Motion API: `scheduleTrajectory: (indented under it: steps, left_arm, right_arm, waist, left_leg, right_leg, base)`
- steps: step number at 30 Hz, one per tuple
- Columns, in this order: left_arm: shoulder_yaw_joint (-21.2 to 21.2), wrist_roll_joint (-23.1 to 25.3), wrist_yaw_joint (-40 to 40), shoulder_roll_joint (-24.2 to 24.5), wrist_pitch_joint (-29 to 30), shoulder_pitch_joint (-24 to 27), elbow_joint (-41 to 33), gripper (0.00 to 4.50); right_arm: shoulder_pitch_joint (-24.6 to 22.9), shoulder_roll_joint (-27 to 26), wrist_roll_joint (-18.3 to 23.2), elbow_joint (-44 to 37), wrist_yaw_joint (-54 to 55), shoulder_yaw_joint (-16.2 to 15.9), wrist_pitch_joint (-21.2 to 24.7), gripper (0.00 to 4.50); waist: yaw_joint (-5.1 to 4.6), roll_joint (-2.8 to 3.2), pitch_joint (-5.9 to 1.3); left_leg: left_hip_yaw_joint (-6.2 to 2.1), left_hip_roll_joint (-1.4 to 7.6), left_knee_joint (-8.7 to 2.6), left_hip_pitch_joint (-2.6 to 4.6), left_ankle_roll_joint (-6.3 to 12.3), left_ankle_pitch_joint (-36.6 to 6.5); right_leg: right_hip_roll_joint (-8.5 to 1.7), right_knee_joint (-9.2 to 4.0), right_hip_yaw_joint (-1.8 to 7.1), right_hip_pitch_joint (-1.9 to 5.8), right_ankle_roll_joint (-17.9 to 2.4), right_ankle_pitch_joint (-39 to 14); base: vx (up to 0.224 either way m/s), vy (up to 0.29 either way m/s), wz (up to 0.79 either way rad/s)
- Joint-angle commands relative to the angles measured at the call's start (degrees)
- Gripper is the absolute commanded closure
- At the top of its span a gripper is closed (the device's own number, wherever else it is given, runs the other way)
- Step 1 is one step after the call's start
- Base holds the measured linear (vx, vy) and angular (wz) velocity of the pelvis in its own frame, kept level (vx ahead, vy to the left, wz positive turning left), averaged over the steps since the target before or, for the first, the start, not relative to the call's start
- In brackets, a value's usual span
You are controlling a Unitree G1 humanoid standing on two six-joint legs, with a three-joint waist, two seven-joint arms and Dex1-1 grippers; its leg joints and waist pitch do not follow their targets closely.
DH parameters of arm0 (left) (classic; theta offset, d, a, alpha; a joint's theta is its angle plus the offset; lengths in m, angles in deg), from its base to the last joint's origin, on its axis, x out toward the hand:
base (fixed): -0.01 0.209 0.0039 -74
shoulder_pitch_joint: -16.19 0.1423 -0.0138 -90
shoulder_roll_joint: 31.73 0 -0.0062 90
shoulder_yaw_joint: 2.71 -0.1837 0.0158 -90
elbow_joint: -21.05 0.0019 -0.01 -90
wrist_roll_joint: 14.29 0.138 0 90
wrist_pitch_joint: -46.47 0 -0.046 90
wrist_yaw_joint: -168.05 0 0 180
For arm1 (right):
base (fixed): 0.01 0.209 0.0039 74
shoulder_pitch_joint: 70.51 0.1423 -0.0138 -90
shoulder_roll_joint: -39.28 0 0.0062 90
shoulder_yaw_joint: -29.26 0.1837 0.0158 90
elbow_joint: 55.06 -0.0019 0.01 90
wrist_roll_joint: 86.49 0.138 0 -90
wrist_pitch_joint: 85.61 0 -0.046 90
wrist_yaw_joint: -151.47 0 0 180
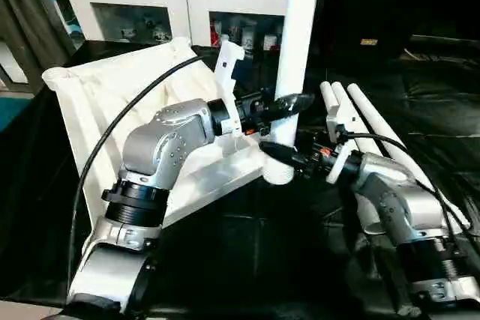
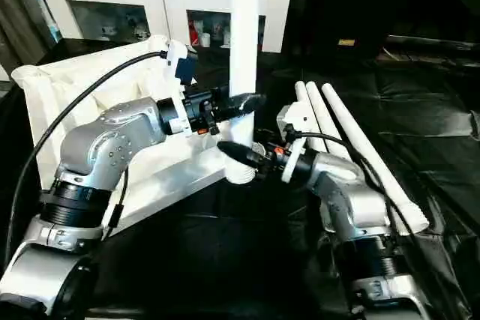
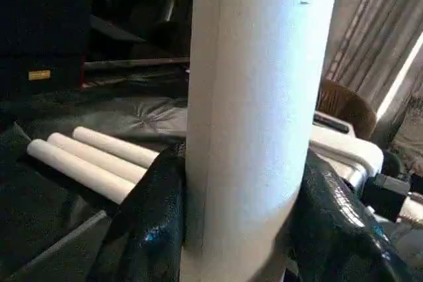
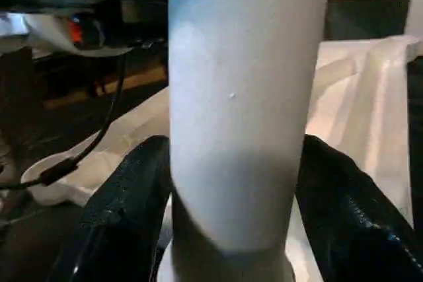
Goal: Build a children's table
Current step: Insert table leg to table base
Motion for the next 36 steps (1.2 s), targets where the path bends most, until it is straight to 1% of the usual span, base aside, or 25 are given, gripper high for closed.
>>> scheduleTrajectory:
  steps: [1,2,4,12,16,17,18,20,21,22,26,28,33,35,36]
  left_arm:
    - [-0.40,0.06,0.42,0.25,-0.85,-1.03,-0.16,2.60]
    - [-0.47,0.04,0.53,0.35,-0.90,-1.08,-0.12,2.60]
    - [-0.73,-0.13,0.73,0.55,-1.02,-1.17,-0.02,2.60]
    - [-2.44,0.25,2.64,1.31,-0.72,-0.21,-1.27,2.61]
    - [-2.61,0.05,2.89,1.50,-0.54,0.04,-1.64,2.61]
    - [-2.69,-0.07,2.97,1.60,-0.47,0.09,-1.75,2.61]
    - [-2.71,-0.09,3.01,1.64,-0.50,0.06,-1.70,2.61]
    - [-2.70,-0.13,3.16,1.78,-0.53,0.01,-1.62,2.61]
    - [-2.69,-0.13,3.21,1.81,-0.53,0.00,-1.61,2.61]
    - [-2.66,-0.14,3.27,1.87,-0.54,-0.05,-1.53,2.61]
    - [-2.77,-0.15,3.60,2.15,-0.64,-0.09,-1.37,2.61]
    - [-2.82,-0.11,3.71,2.23,-0.60,-0.10,-1.40,2.61]
    - [-3.19,0.69,3.43,2.31,-1.50,0.01,-1.66,2.62]
    - [-3.85,0.69,3.67,2.53,-0.38,0.07,-1.85,2.62]
    - [-4.43,0.43,4.49,3.03,0.58,0.29,-2.37,2.27]
  right_arm:
    - [-0.03,0.87,0.53,-2.00,-1.12,-0.55,1.81,1.62]
    - [-0.10,1.15,0.65,-2.12,-1.36,-0.75,2.40,1.62]
    - [-0.13,1.18,0.77,-2.19,-1.55,-0.90,3.36,1.62]
    - [0.46,0.45,0.36,-1.86,-0.73,-1.00,3.90,1.62]
    - [0.48,0.69,0.16,-1.87,-0.94,-1.02,4.63,1.62]
    - [0.51,0.73,0.12,-1.79,-0.99,-0.97,4.72,1.90]
    - [0.59,0.73,0.11,-1.68,-1.00,-0.92,4.77,1.97]
    - [0.66,0.71,0.11,-1.60,-1.00,-0.91,4.86,1.97]
    - [0.67,0.70,0.11,-1.59,-1.01,-0.92,4.88,2.13]
    - [0.68,0.77,-0.09,-1.51,-0.99,-1.05,4.76,2.39]
    - [0.52,0.95,0.03,-1.80,-1.20,-1.19,5.05,2.46]
    - [0.39,1.06,-0.12,-1.83,-1.41,-1.29,4.99,2.59]
    - [0.32,0.87,-0.24,-1.79,-1.62,-1.54,4.73,2.59]
    - [0.43,0.58,-0.49,-1.56,-1.20,-1.40,4.11,2.59]
    - [0.50,0.40,-0.52,-1.37,-0.99,-1.28,3.86,2.59]
  waist:
    - [0.34,-0.48,-4.25]
    - [0.32,-0.57,-4.23]
    - [0.38,-0.51,-4.25]
    - [0.56,-0.44,-4.34]
    - [0.66,-0.58,-4.32]
    - [0.71,-0.51,-4.31]
    - [0.73,-0.54,-4.33]
    - [0.77,-0.49,-4.32]
    - [0.80,-0.42,-4.33]
    - [0.81,-0.48,-4.34]
    - [0.97,-0.54,-4.38]
    - [1.01,-0.50,-4.39]
    - [1.04,-0.40,-4.37]
    - [1.02,-0.51,-4.41]
    - [1.05,-0.50,-4.41]
  left_leg:
    - [-0.67,2.31,-3.22,0.16,6.73,-0.92]
    - [-0.65,2.33,-3.22,0.18,6.68,-1.03]
    - [-0.66,2.32,-3.23,0.20,6.47,-1.11]
    - [-0.64,2.34,-3.14,0.25,6.52,-0.23]
    - [-0.61,2.33,-3.16,0.20,6.29,-0.49]
    - [-0.64,2.33,-3.17,0.19,6.22,-0.42]
    - [-0.62,2.32,-3.15,0.23,6.19,-0.49]
    - [-0.63,2.32,-3.15,0.21,6.10,-0.47]
    - [-0.64,2.33,-3.15,0.23,6.04,-0.46]
    - [-0.62,2.30,-3.13,0.21,6.03,-0.46]
    - [-0.62,2.31,-3.11,0.23,6.06,-0.24]
    - [-0.63,2.32,-3.09,0.23,6.13,-0.05]
    - [-0.64,2.32,-3.12,0.23,5.92,-0.46]
    - [-0.65,2.30,-3.10,0.17,6.00,0.01]
    - [-0.66,2.31,-3.11,0.21,6.03,0.04]
  right_leg:
    - [-4.39,-3.17,2.40,4.08,-16.18,5.03]
    - [-4.39,-3.18,2.41,4.04,-16.12,4.84]
    - [-4.42,-3.20,2.41,4.00,-16.05,4.14]
    - [-4.40,-3.03,2.40,3.87,-16.22,5.28]
    - [-4.43,-3.03,2.43,3.95,-16.16,5.02]
    - [-4.43,-3.02,2.42,3.95,-16.11,4.98]
    - [-4.42,-3.03,2.43,3.93,-16.07,4.93]
    - [-4.43,-3.04,2.42,3.94,-15.99,4.86]
    - [-4.41,-3.02,2.42,3.92,-15.98,4.86]
    - [-4.38,-3.00,2.42,3.93,-15.94,5.08]
    - [-4.39,-2.93,2.43,3.95,-15.95,5.31]
    - [-4.38,-2.91,2.41,3.90,-15.98,5.55]
    - [-4.41,-2.97,2.41,3.90,-15.90,5.07]
    - [-4.39,-2.85,2.40,3.96,-15.98,5.92]
    - [-4.41,-2.86,2.39,3.94,-15.97,5.85]
  base:
    - [0.000,0.000,0.00]
    - [0.000,0.000,0.00]
    - [0.000,0.000,0.00]
    - [0.000,0.000,0.00]
    - [0.000,0.000,0.00]
    - [0.000,0.000,0.00]
    - [0.000,0.000,0.00]
    - [0.000,0.000,0.00]
    - [0.000,0.000,0.00]
    - [0.000,0.000,0.00]
    - [0.000,0.000,0.00]
    - [0.000,0.000,0.00]
    - [0.000,0.000,0.00]
    - [0.000,0.000,0.00]
    - [0.000,0.000,0.00]
